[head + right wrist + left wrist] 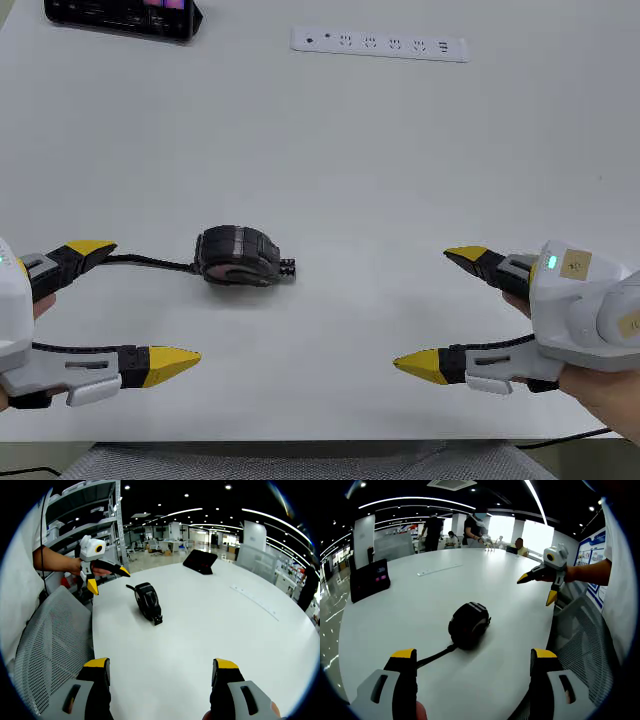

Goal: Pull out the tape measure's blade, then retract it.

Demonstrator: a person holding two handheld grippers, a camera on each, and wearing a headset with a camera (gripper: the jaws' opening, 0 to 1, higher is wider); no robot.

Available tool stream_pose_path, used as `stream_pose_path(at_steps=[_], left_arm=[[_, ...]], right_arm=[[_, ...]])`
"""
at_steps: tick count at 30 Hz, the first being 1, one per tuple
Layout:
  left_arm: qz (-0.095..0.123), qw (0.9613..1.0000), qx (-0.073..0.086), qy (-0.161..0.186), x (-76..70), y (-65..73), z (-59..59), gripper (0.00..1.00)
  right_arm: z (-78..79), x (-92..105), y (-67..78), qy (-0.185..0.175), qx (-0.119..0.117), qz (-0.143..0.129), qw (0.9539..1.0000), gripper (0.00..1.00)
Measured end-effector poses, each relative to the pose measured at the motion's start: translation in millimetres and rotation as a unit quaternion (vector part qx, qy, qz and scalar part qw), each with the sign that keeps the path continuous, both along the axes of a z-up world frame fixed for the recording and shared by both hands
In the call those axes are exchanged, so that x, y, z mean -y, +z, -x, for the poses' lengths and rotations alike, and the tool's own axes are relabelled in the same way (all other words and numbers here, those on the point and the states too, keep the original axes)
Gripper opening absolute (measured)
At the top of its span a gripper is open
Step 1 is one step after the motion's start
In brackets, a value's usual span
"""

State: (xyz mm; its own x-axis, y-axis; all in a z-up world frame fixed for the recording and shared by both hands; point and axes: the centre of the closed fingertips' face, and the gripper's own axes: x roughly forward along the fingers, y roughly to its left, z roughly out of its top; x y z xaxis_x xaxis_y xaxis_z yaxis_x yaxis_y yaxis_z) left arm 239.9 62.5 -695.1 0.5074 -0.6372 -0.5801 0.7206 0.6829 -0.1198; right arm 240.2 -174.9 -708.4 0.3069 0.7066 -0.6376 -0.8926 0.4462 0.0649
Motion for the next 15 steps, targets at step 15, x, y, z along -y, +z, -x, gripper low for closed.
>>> stream_pose_path(at_steps=[15], left_arm=[[-0.002,1.0000,0.006,0.006,-1.3,1.3,-2.5,0.92]], right_arm=[[-0.2,-1.8,-0.6,-0.003,0.003,0.000,1.0000,0.83]])
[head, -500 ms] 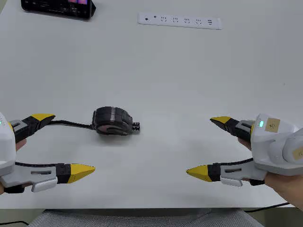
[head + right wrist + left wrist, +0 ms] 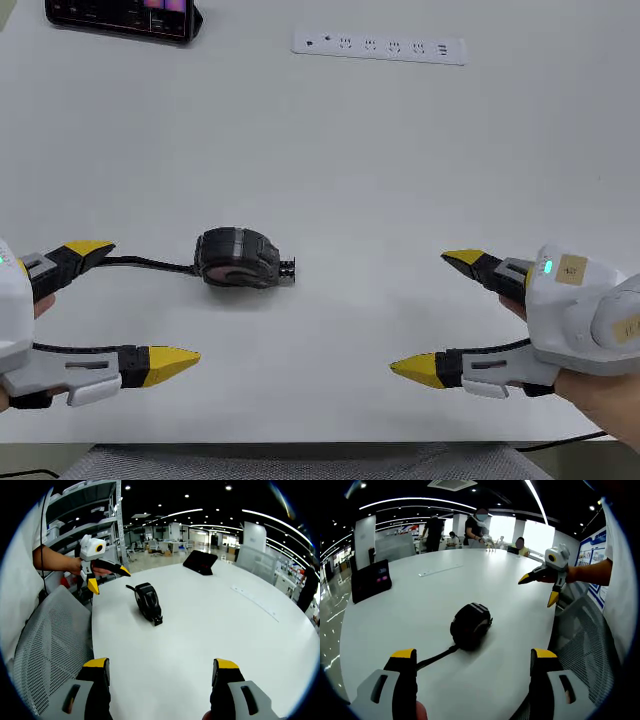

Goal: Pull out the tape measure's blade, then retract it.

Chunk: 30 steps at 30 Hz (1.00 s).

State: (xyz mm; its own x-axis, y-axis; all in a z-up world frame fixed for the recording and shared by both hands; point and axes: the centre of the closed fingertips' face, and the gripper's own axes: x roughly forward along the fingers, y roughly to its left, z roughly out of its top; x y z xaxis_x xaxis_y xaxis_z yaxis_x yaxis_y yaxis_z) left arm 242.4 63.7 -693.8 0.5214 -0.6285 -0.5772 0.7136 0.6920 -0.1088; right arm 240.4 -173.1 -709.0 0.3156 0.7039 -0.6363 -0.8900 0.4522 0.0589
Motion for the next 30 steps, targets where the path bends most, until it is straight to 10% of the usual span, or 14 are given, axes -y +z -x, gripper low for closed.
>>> stream_pose_path(at_steps=[30], left_arm=[[-0.007,0.9997,-0.009,-0.020,3.2,-1.5,-6.2,0.86]], right_arm=[[-11.9,-3.0,-2.7,0.010,0.006,0.001,0.9999,0.79]])
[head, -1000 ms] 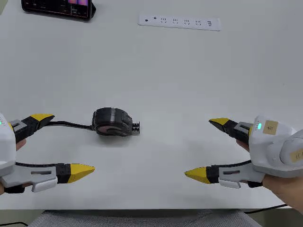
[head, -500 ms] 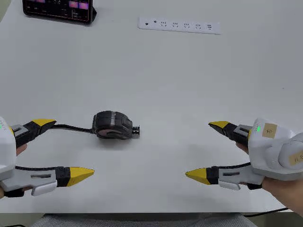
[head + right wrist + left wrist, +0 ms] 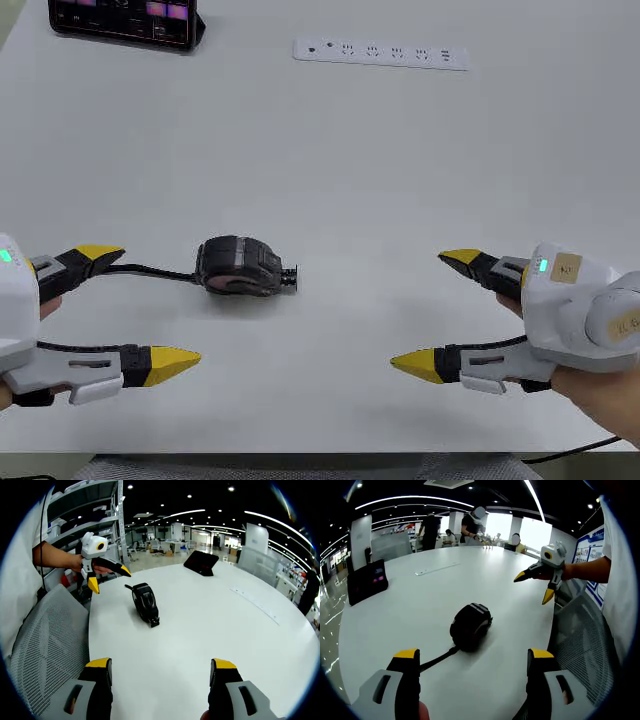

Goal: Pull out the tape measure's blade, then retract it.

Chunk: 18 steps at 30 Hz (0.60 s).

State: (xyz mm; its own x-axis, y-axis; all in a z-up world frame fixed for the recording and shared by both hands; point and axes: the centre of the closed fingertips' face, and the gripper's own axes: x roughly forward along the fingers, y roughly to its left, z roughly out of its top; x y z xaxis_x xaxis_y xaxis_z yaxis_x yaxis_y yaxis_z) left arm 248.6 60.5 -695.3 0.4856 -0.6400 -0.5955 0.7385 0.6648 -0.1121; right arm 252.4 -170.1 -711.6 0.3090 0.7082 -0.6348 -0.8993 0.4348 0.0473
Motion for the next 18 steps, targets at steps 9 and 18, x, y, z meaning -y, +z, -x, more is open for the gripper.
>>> stream_pose_path(at_steps=[9,18], left_arm=[[-0.008,0.9998,0.004,-0.019,4.3,0.7,-6.7,0.86],[-0.022,0.9985,0.002,-0.049,10.7,-2.1,-14.2,0.85]], right_arm=[[-3.4,-3.1,-2.5,0.014,0.003,0.008,0.9999,0.79],[-8.0,-8.4,-4.7,0.034,0.004,0.017,0.9993,0.78]])
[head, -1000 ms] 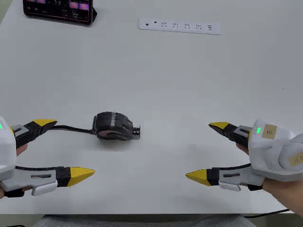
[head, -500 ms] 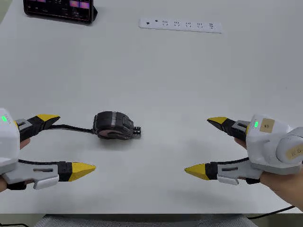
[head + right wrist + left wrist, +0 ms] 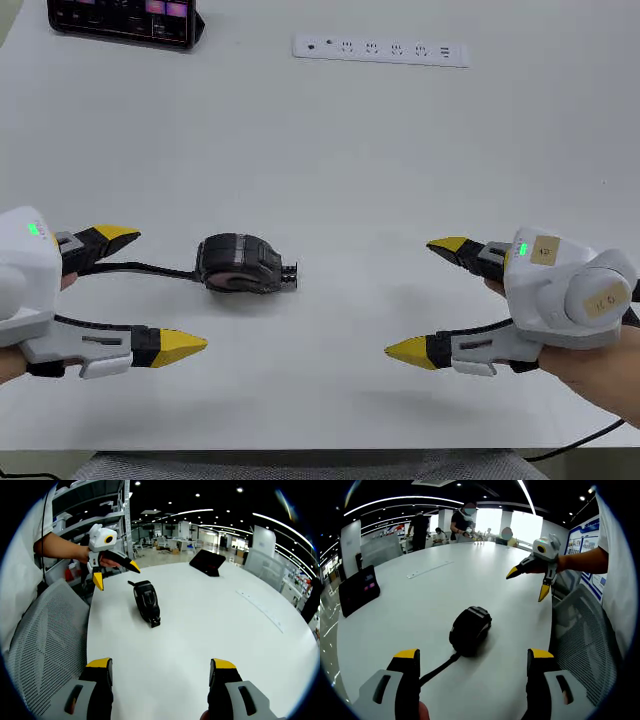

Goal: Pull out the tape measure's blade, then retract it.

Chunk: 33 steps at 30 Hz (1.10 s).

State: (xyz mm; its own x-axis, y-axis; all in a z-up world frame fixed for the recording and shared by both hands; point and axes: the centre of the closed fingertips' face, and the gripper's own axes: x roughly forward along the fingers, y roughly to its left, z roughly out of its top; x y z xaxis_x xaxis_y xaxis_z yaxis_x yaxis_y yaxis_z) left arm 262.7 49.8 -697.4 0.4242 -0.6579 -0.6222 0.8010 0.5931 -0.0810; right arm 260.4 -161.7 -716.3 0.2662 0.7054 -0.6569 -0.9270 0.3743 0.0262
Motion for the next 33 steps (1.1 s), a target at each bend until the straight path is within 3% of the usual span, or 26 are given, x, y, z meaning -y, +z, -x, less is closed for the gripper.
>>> stream_pose_path(at_steps=[9,14,19,33], left_arm=[[-0.025,0.9990,-0.009,-0.036,3.6,-9.2,-4.3,0.85],[-0.028,0.9983,-0.014,-0.049,5.6,-10.2,-6.4,0.85],[-0.041,0.9965,-0.016,-0.072,8.6,-14.4,-5.0,0.85],[-0.071,0.9916,-0.021,-0.106,12.5,-21.2,-15.4,0.78]], right_arm=[[-6.2,-5.6,-1.7,0.020,0.001,0.011,0.9997,0.78],[-8.4,-8.1,-3.4,0.030,0.000,0.014,0.9995,0.78],[-8.9,-10.8,-7.4,0.039,0.000,0.021,0.9990,0.78],[-15.3,-22.1,-14.7,0.059,-0.004,0.027,0.9979,0.78]])
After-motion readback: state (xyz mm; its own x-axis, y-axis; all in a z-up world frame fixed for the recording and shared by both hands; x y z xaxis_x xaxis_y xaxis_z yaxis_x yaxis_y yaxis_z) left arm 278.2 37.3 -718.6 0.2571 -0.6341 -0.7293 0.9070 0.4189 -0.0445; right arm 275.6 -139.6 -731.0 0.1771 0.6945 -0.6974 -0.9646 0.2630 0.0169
